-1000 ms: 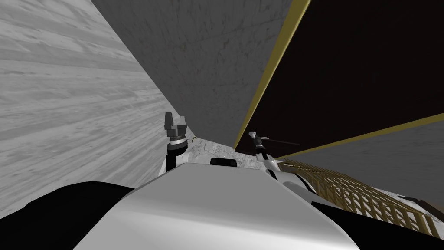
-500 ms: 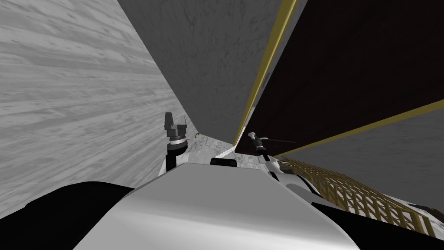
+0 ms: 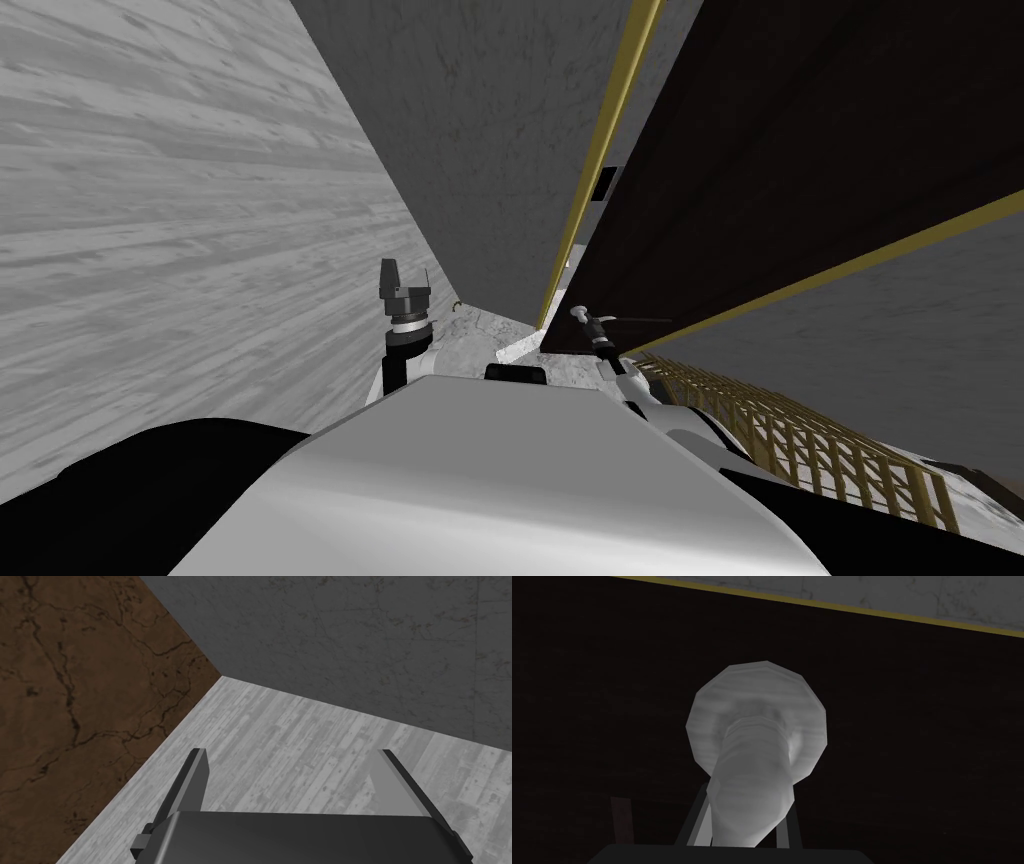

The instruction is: Pull the door open

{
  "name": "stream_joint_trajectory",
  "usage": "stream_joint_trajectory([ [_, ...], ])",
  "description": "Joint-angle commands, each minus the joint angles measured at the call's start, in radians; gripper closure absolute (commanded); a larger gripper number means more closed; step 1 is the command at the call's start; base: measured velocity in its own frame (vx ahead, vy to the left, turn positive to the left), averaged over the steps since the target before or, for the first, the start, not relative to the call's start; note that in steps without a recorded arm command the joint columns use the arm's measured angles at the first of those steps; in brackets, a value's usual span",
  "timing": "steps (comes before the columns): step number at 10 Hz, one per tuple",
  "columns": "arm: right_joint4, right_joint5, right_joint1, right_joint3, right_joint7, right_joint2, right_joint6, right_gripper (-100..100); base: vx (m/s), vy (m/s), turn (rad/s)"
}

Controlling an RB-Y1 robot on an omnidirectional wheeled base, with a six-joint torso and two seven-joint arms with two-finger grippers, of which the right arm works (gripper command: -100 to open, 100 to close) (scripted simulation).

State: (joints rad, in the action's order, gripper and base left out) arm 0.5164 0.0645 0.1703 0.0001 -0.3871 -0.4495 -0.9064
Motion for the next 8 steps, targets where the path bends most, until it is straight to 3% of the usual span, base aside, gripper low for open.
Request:
stream_joint_trajectory([
  [1, -0.005, 0.017, -0.006, 0.023, -0.024, -0.012, -0.03, 100, -0.169, -0.075, 0.036],
  [4, 0.005, 0.041, -0.021, 0.054, -0.059, -0.031, -0.063, 100, -0.172, -0.09, 0.037],
  [5, -0.003, 0.035, -0.014, 0.047, -0.05, -0.025, -0.052, 100, -0.096, -0.042, 0.016],
  [6, -0.015, 0.041, -0.028, 0.052, -0.066, -0.037, -0.086, 100, -0.145, -0.037, 0.182],
  [8, -0.028, 0.048, -0.044, 0.056, -0.084, -0.056, -0.128, 100, -0.218, -0.111, 0.189],
])
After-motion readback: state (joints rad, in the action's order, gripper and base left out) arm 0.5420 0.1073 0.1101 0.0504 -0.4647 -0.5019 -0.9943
